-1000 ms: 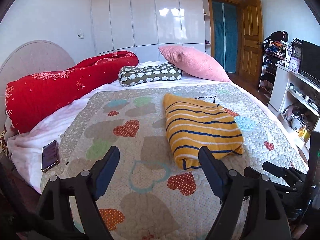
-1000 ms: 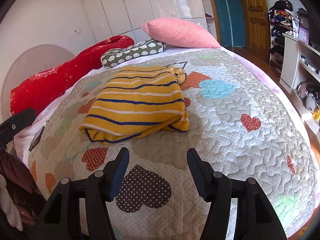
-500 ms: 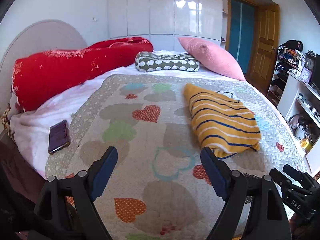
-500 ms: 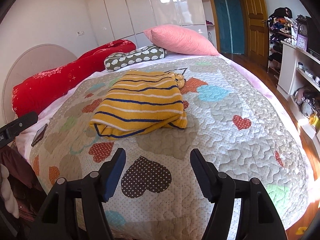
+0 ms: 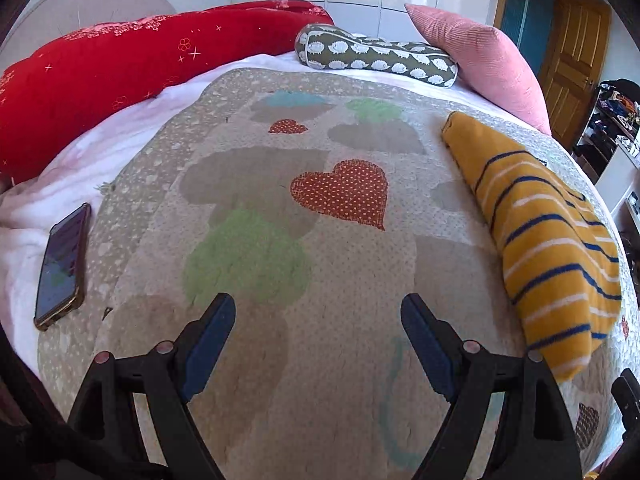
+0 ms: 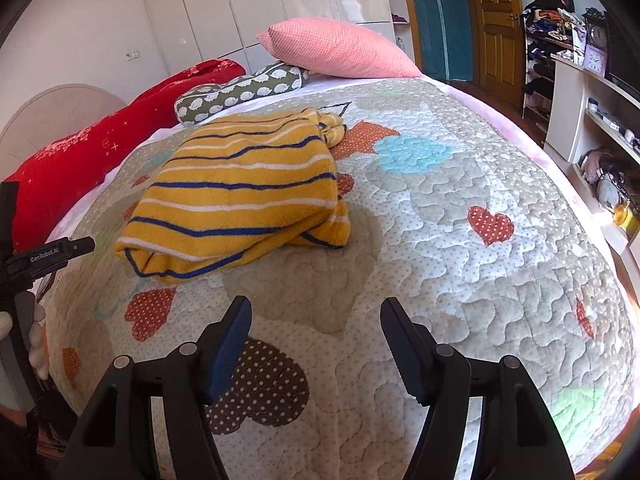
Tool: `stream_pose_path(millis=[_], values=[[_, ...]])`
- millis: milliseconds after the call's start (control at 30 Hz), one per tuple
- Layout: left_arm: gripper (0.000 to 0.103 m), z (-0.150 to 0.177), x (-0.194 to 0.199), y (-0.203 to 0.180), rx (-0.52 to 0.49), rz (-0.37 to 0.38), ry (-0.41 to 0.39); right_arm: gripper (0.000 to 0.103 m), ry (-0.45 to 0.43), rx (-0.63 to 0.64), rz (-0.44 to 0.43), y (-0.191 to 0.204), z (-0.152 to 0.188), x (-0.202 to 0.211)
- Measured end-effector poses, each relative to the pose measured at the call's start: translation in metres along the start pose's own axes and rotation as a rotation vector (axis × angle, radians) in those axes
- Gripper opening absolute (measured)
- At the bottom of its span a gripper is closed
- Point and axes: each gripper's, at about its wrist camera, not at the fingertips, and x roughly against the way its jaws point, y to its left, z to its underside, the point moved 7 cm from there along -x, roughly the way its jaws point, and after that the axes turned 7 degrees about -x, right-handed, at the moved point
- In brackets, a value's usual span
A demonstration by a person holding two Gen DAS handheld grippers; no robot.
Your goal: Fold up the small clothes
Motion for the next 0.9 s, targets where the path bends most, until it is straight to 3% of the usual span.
stream_pose_path(millis=[167,233,300,567,733,900], values=[[0.084,-0.024,-0.043,-0.007,-0.025,-0.019,0.023,0.072,-0.032,-0.033,0.049,-0.013,-0.027,-0.016],[0.084,-0.024,-0.063,-0.007,-0.021,-0.015,0.08,0.072,-0.053,-0.047,0.066,-0.018,-0.04,-0.025],[0.091,-0.023,-0.075,-0.006,-0.014,-0.01,0.108,0.072,-0.061,-0.071,0.08,-0.023,-0.049,-0.035],[0.095,-0.02,-0.07,-0.006,-0.033,0.029,0.071,0.076,-0.009,-0.154,0.071,-0.045,-0.059,-0.071],[0.097,-0.016,-0.066,-0.009,-0.057,-0.004,0.015,0.083,-0.005,-0.133,0.075,-0.043,-0.059,-0.078],[0.098,-0.017,-0.068,-0.008,-0.051,0.007,0.016,0.084,-0.006,-0.134,0.065,-0.043,-0.059,-0.079]])
